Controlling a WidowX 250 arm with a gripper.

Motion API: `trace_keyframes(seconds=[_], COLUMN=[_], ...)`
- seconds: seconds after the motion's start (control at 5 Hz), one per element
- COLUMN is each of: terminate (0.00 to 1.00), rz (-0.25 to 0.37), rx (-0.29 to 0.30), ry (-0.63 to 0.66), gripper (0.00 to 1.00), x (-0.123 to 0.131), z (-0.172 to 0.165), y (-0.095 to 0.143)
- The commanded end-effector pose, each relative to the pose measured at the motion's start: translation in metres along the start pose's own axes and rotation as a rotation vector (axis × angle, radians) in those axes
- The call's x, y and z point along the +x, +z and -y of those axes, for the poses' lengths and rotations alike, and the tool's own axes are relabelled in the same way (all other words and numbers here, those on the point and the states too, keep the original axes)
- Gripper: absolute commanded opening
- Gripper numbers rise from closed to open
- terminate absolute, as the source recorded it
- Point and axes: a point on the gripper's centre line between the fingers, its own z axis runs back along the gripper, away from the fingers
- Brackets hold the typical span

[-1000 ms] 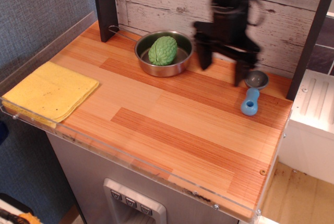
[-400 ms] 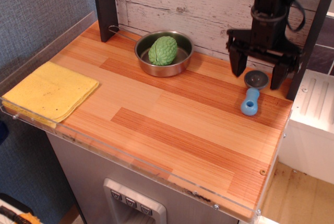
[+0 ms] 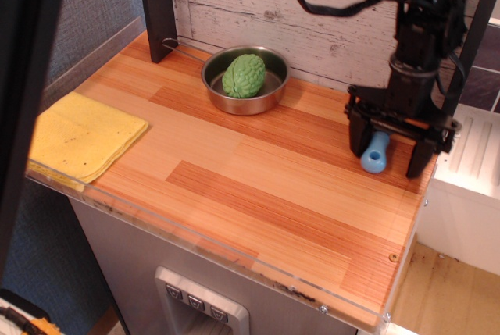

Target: Place the scoop on top of the towel

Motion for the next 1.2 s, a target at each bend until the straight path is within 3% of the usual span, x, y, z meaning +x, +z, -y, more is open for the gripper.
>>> trace_keyframes(seconds=[0.0, 0.2, 0.4, 0.6, 0.8, 1.0], terminate=[0.00, 0.00, 0.00, 0.00, 0.00, 0.00], rz=[0.016, 0.074, 0.138, 0.197, 0.145, 0.081], rx=[-0.004, -0.008, -0.023, 0.002, 0.091, 0.106], ry=[-0.055, -0.037, 0.017, 0.042, 0.055, 0.004], gripper=[0.00, 0.00, 0.00, 0.00, 0.00, 0.00], x=[-0.005, -0.002, -0.007, -0.034, -0.067, -0.096], z=[0.001, -0.007, -0.037, -0.083, -0.123, -0.169], y=[0.010, 0.030, 0.060, 0.097, 0.113, 0.103])
